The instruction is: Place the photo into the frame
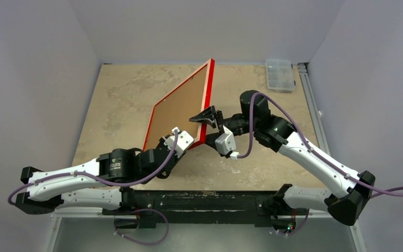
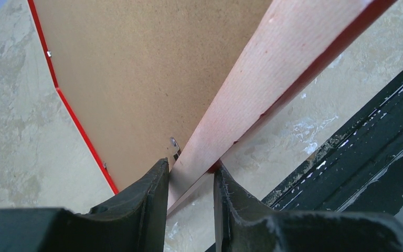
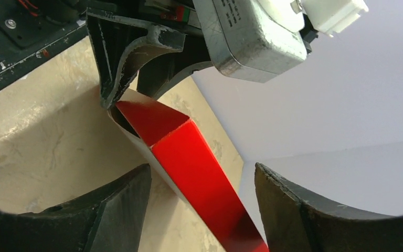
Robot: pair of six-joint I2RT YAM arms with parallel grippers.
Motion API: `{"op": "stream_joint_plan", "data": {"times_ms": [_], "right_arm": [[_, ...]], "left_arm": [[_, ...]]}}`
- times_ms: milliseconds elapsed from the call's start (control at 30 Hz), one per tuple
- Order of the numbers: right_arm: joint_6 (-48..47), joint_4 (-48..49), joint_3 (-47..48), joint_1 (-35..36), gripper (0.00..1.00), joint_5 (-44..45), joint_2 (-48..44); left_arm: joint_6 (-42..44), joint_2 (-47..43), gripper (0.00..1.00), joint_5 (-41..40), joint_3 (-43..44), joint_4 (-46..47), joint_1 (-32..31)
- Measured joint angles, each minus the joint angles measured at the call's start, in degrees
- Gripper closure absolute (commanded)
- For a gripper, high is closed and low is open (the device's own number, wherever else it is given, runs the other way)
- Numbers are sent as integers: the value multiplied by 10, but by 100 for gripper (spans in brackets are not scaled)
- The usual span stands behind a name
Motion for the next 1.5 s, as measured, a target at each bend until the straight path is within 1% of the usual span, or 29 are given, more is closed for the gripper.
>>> {"op": "stream_joint_plan", "data": {"times_ms": [167, 200, 267, 367, 400, 533, 633, 667, 700, 733, 833, 933, 967, 1067, 1200, 1300, 1500], "right_arm": [[-41, -31, 20, 12, 45, 24, 14], [-48, -38, 25, 12, 48, 26, 16], [-60, -57, 37, 14, 57, 31, 20], [-82, -83, 55, 14, 74, 37, 25], [-100, -93, 58, 14, 78, 38, 26], [-165, -129, 68, 13, 84, 54, 26], [-173, -141, 74, 13, 92, 61, 26], [-172, -144, 75, 13, 95, 61, 27], [-173, -149, 75, 14, 99, 62, 27], [-173, -155, 75, 14, 100, 63, 26], [-169, -169, 75, 14, 100, 69, 25], [-143, -183, 75, 14, 100, 70, 25], [-132, -193, 75, 14, 100, 68, 26], [-101, -212, 75, 15, 100, 67, 26], [-67, -213, 75, 16, 100, 69, 25], [-29, -184, 57, 16, 100, 72, 13], [66, -97, -9, 16, 100, 88, -31]], "left_arm": [[0, 1, 100, 3, -1, 1, 0], [0, 1, 98, 3, -1, 2, 0], [0, 2, 95, 3, -1, 2, 0], [0, 5, 90, 4, -1, 2, 0], [0, 5, 89, 3, -1, 0, -1], [12, -2, 84, -11, 9, -13, -1], [17, -3, 76, -16, 13, -15, -1], [15, -2, 71, -15, 14, -16, -2], [14, 2, 64, -14, 14, -17, -3], [14, 5, 58, -14, 14, -18, -4], [-10, 11, 37, -14, 18, -13, -2], [-37, 12, 24, -12, 30, -9, -1], [-42, 12, 22, -11, 35, -8, -1], [-53, 12, 20, -11, 50, -8, -1], [-56, 7, 19, -16, 66, -5, -1], [-56, -2, 18, -19, 75, -5, -1], [-54, -35, 18, -30, 99, 4, -1]]}}
